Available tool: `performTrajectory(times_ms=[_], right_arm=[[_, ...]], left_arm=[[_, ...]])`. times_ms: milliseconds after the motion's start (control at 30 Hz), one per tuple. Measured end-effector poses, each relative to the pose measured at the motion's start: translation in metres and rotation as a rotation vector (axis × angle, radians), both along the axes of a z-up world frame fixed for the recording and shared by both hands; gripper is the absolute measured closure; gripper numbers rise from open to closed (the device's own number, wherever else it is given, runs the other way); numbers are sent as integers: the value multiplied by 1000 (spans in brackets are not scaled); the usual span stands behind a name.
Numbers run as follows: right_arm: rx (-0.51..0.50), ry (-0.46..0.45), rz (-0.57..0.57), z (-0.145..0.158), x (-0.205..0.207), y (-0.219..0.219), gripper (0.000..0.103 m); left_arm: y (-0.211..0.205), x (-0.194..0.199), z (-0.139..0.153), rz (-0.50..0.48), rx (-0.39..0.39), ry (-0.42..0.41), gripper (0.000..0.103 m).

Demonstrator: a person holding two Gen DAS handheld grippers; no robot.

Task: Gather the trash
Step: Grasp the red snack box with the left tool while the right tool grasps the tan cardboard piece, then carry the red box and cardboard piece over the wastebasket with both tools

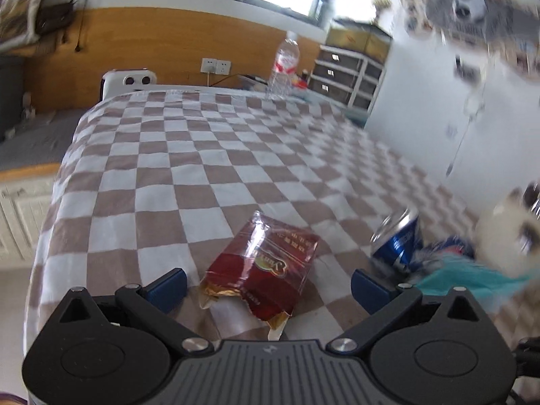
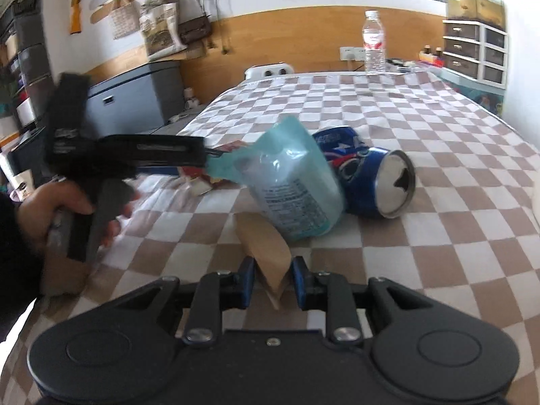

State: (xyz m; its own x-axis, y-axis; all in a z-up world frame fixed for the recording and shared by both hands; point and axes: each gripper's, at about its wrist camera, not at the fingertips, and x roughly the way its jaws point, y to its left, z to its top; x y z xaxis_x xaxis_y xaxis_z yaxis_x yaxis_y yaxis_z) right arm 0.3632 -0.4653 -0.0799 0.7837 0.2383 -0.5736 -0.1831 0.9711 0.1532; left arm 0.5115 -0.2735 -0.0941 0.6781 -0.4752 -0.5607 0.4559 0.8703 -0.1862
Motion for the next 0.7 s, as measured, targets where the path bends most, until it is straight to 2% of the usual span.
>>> performTrajectory(times_ms=[67,167,367,533,600,700], right_arm=[[0,-9,56,1,-3,6,61],[22,-38,124,3,-9,12,61],[14,-24,6,1,1,9,58],[-75,-31,6,-2,9,29,58],[-81,-30,13,-2,12,32,60],[-85,-30,-11,-1,16,30,69]], left_arm=[[-9,2,-1,1,56,-10,3],[-18,5,-2,6,122,-23,3],[-26,14,-2,21,185,-44,11],[-32,7,0,-39,194,-82,34],[-33,4,1,-55,193,-91,45],[-35,1,1,-52,198,-96,46]])
